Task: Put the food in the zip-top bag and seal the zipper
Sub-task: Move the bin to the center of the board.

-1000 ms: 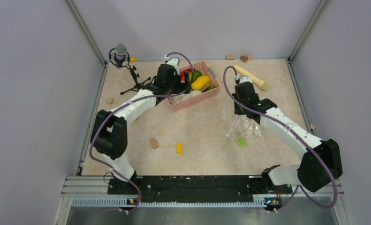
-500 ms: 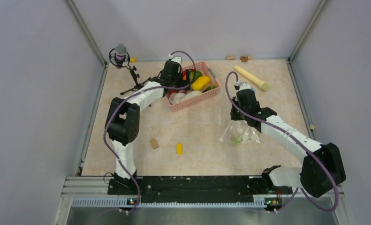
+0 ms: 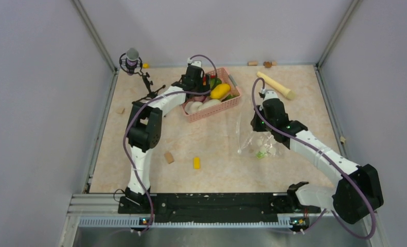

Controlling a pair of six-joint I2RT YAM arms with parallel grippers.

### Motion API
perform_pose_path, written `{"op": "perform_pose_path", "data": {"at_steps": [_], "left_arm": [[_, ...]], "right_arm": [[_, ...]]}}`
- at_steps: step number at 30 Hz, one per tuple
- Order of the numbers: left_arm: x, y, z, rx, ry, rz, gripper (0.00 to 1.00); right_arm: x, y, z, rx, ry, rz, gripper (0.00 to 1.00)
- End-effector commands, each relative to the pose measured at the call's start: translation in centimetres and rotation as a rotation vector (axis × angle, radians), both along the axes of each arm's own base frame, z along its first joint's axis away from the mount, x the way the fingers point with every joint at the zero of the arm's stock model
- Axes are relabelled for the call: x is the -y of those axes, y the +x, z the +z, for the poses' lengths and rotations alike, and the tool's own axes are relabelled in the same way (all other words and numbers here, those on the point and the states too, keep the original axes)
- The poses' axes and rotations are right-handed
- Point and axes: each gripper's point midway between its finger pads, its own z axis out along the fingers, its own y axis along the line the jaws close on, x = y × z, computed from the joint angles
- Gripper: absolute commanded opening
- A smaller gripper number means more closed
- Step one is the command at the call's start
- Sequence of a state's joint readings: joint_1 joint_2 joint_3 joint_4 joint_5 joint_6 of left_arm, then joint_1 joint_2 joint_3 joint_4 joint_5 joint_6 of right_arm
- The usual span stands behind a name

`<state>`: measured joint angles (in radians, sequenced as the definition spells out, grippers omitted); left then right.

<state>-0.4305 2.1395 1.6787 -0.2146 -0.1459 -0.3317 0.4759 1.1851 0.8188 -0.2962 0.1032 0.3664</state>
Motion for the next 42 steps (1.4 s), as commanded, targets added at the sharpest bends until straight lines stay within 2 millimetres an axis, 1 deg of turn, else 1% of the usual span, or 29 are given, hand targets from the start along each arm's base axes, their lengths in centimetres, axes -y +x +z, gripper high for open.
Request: {"op": "perform_pose_path", "data": {"at_steps": [1, 5, 9, 11, 13, 16, 17, 22, 27, 32, 36, 38, 40, 42], "left_arm": [[-0.3, 1.6, 0.7, 0.035, 0.022, 0.036, 0.87], [0.0, 1.6, -0.1, 0.019, 0.016, 0.028, 0.81], [0.0, 1.2, -0.9, -0.005, 0.023, 0.018, 0.73], [0.2, 0.9, -1.3, -0.018, 0.017, 0.003, 0.67], [0.6, 0.4, -1.6, -0.036, 0.001, -0.019, 0.59], [1.3, -0.8, -1.6, -0.055, -0.028, -0.052, 0.48], [1.2, -1.5, -2.1, -0.068, -0.032, -0.056, 0.44], [1.5, -4.0, -2.2, -0.089, -0.052, -0.081, 0.3], [1.6, -6.7, -2.1, -0.135, -0.069, -0.088, 0.23], [1.8, -9.1, -2.2, -0.155, -0.07, -0.093, 0.2], [2.0, -10.0, -0.2, -0.113, -0.063, -0.086, 0.15], [2.0, -10.2, 1.5, -0.074, -0.065, -0.076, 0.13], [2.0, -10.4, 3.2, -0.034, -0.077, -0.068, 0.07], [1.9, -10.5, 5.0, 0.006, -0.088, -0.061, 0.05]], "right_arm": [[-1.5, 0.5, 0.5, 0.025, 0.059, 0.033, 0.0], [-1.5, 0.5, 0.3, 0.02, 0.057, 0.032, 0.0], [-1.5, 0.5, 0.2, 0.021, 0.057, 0.031, 0.0], [-1.4, 0.4, 0.2, 0.021, 0.056, 0.031, 0.0], [-1.5, 0.4, 0.3, 0.021, 0.059, 0.032, 0.0], [-1.5, 0.4, 0.3, 0.021, 0.058, 0.034, 0.0], [-1.5, 0.4, 0.2, 0.02, 0.058, 0.034, 0.0], [-1.7, 0.3, 0.2, 0.018, 0.063, 0.041, 0.0], [-1.8, 0.3, 0.2, 0.013, 0.067, 0.048, 0.0], [-1.9, 0.2, 0.2, 0.011, 0.071, 0.056, 0.0], [-2.1, 0.1, 0.2, 0.008, 0.075, 0.061, 0.0], [-2.1, 0.1, 0.2, 0.009, 0.075, 0.062, 0.0], [-2.0, 0.1, 0.2, 0.01, 0.074, 0.061, 0.0], [-1.9, 0.2, 0.3, 0.014, 0.07, 0.055, 0.0]]}}
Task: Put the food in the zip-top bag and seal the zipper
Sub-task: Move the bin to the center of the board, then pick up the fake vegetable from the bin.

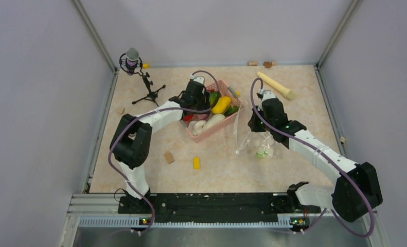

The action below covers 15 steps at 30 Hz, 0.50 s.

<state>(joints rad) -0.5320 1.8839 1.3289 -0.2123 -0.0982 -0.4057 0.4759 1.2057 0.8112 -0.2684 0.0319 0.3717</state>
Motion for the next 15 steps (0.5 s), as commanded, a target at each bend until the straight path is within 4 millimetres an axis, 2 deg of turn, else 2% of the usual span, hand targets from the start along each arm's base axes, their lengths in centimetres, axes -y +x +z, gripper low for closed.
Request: {"op": "perform_pose_path", "data": {"at_steps": [1, 5, 10, 15], "left_arm": [[0.0, -0.3, 6.7, 0.133, -0.064, 0.029, 0.03], [0.5, -1.6, 10.0, 0.196, -0.118, -0.014, 0.02], [2.7, -4.6, 12.3, 0.242, -0.195, -0.147, 0.01], [7.1, -10.3, 15.0, 0.257, -0.377, -0.475, 0.0]], "right_arm": [[-0.6, 0.4, 0.7, 0.033, 0.029, 0.003, 0.0], [-0.6, 0.3, 0.7, 0.034, 0.031, 0.005, 0.0], [-1.0, 0.1, 1.0, 0.034, 0.048, 0.022, 0.0], [-1.4, -0.4, 1.6, 0.031, 0.069, 0.053, 0.0]]}}
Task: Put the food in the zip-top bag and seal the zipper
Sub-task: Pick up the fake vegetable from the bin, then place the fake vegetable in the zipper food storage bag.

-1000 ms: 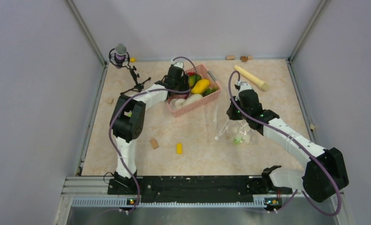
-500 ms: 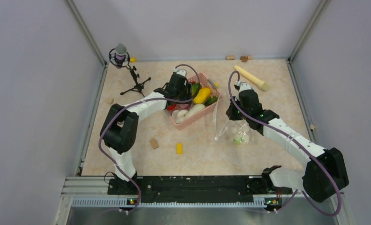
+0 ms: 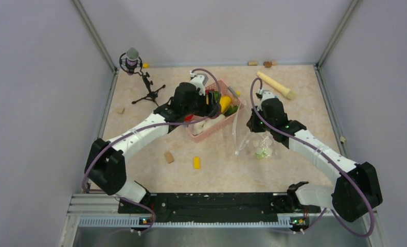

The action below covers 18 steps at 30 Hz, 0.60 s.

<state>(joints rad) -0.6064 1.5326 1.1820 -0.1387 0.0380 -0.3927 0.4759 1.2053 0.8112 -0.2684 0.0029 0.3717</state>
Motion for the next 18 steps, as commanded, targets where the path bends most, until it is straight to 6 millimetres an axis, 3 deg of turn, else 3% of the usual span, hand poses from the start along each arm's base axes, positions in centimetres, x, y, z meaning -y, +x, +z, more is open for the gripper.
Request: {"op": "perform_pose_path", "data": {"at_steps": [1, 5, 8, 18], "left_arm": [[4.7, -5.5, 4.5, 0.093, -0.182, -0.359, 0.0], [7.3, -10.1, 7.0, 0.156, -0.285, -0.559, 0.0], [8.4, -12.0, 7.7, 0.171, -0.31, -0.619, 0.0], [9.8, -11.0, 5.6, 0.136, -0.356, -0.539, 0.0]], "right_arm": [[-1.1, -0.3, 1.7, 0.034, 0.058, 0.035, 0.0], [-1.7, -0.8, 1.8, 0.011, 0.077, 0.075, 0.0], [-2.2, -1.1, 2.0, 0.002, 0.099, 0.098, 0.0], [-3.5, -2.3, 3.7, 0.017, 0.188, 0.162, 0.0]]}}
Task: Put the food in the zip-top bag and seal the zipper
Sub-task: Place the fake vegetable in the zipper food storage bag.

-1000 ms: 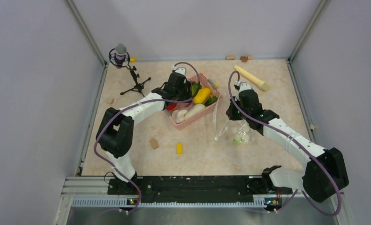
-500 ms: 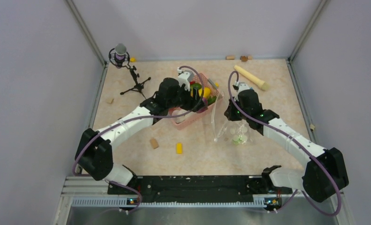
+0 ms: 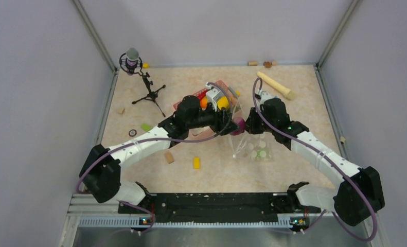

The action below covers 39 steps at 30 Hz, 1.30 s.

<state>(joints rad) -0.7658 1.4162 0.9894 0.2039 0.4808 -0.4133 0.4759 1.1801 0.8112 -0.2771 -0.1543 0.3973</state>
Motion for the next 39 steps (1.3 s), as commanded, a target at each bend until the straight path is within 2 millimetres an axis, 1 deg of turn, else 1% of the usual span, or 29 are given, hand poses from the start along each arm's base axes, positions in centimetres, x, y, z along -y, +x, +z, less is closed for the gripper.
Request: {"op": "perform_pose_path", "data": {"at_steps": [1, 4, 7, 11, 16, 19, 21, 25, 27, 28, 29, 31, 35, 37, 39], "left_arm": [[0.9, 1.3, 0.9, 0.011, -0.059, 0.047, 0.0], [0.9, 1.9, -0.3, -0.012, -0.034, 0.103, 0.0], [0.4, 2.6, -1.5, -0.027, 0.007, 0.182, 0.0], [-1.1, 2.8, -3.3, -0.057, 0.065, 0.269, 0.0], [-2.8, 2.4, -4.4, -0.082, 0.089, 0.352, 0.0], [-3.6, 2.1, -4.7, -0.099, 0.107, 0.391, 0.0], [-3.8, 1.6, -4.8, -0.108, 0.111, 0.385, 0.0], [-3.7, 0.1, -4.0, -0.125, 0.084, 0.341, 0.0], [-4.3, -0.3, -3.6, -0.133, 0.065, 0.356, 0.0], [-4.9, -0.2, -3.3, -0.139, 0.051, 0.39, 0.0], [-5.6, -0.3, -2.9, -0.14, 0.031, 0.422, 0.0], [-7.1, 0.0, -2.8, -0.143, 0.011, 0.5, 0.0], [-8.8, -0.5, -3.1, -0.155, 0.028, 0.551, 0.0], [-9.5, -0.5, -3.6, -0.165, 0.044, 0.583, 0.0], [-9.8, -0.6, -3.9, -0.171, 0.051, 0.597, 0.0]], "right_arm": [[-1.3, -0.8, 2.9, 0.055, 0.089, 0.057, 0.0], [-1.5, -1.5, 3.4, 0.053, 0.106, 0.083, 0.0], [-1.9, -2.4, 4.1, 0.051, 0.134, 0.121, 0.0], [-2.3, -3.7, 4.9, 0.051, 0.173, 0.173, 0.0], [-3.4, -5.5, 6.3, 0.04, 0.251, 0.261, 0.0], [-4.1, -6.1, 7.1, 0.035, 0.3, 0.295, 0.0], [-4.5, -6.5, 7.7, 0.031, 0.328, 0.32, 0.0], [-5.9, -7.5, 9.2, 0.014, 0.405, 0.418, 0.0], [-6.6, -7.8, 9.7, 0.009, 0.452, 0.461, 0.0], [-6.9, -7.8, 9.9, 0.007, 0.469, 0.477, 0.0], [-7.2, -7.8, 9.9, 0.003, 0.479, 0.485, 0.0], [-7.9, -7.7, 9.9, -0.002, 0.486, 0.505, 0.0], [-9.9, -7.7, 9.6, -0.001, 0.501, 0.567, 0.0], [-10.3, -7.2, 9.2, -0.014, 0.519, 0.542, 0.0], [-10.2, -6.4, 8.5, -0.011, 0.526, 0.483, 0.0]]}}
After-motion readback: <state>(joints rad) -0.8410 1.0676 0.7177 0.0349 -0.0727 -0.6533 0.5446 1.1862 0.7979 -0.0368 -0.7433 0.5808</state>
